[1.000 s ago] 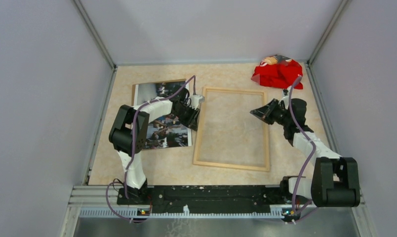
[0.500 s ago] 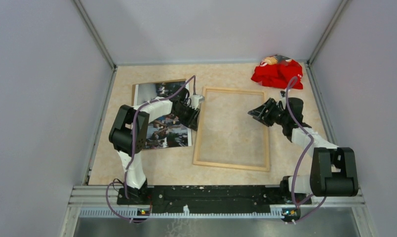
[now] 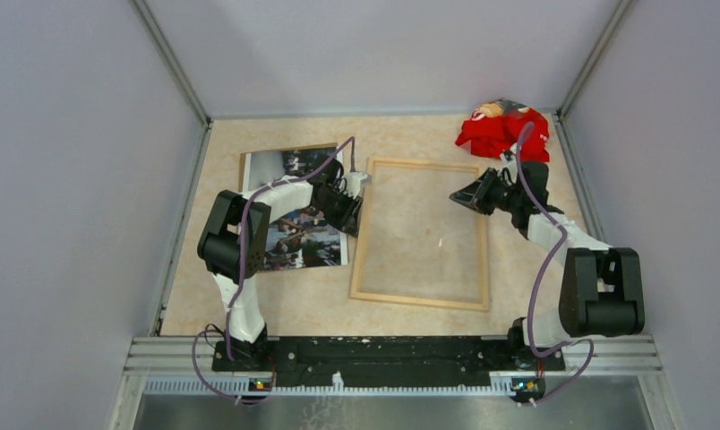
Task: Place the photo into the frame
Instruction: Place the photo frame item in the photo frame.
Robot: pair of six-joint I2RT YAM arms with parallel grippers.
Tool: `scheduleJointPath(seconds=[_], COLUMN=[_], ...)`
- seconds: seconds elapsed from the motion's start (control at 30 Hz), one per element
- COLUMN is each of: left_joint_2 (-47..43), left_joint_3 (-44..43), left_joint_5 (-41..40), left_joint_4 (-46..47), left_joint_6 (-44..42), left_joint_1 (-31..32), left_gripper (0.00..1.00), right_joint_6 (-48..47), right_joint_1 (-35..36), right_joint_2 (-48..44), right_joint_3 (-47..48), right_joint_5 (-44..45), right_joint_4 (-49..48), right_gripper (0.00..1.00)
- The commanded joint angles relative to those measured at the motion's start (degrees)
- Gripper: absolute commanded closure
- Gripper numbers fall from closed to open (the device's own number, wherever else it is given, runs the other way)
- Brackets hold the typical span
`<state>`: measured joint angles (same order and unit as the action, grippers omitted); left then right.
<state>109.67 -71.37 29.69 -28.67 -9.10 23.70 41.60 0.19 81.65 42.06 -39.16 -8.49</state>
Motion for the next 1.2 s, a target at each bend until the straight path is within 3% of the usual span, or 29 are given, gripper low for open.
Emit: scheduleJointPath(seconds=[0.0, 0.1, 0.47, 1.17], left_joint_2=[-0.5, -0.4, 0.0, 0.1], left_joint_3=[0.0, -0.1, 0.1, 0.0], left_joint_5=[0.5, 0.7, 1.1, 0.9], left_joint_4=[1.3, 1.5, 1.8, 1.8], left_joint_6=[-0.7, -0.5, 0.1, -0.1], left_joint_1=[0.0, 0.0, 0.0, 0.0], left_gripper=[0.64, 0.64, 0.65, 0.65], right_joint_6=[1.5, 4.8, 15.5, 8.6], right_joint_1=[0.1, 0.0, 0.0, 1.5], right_joint_2=[0.3, -0.5, -3.7, -1.3], right_joint_3=[1.7, 1.1, -1.3, -1.8], right_joint_5=[-2.9, -4.3, -4.5, -5.5], right_joint_4=[-3.2, -6.4, -13.9, -13.5], right_gripper=[0.92, 1.0, 1.0, 1.0])
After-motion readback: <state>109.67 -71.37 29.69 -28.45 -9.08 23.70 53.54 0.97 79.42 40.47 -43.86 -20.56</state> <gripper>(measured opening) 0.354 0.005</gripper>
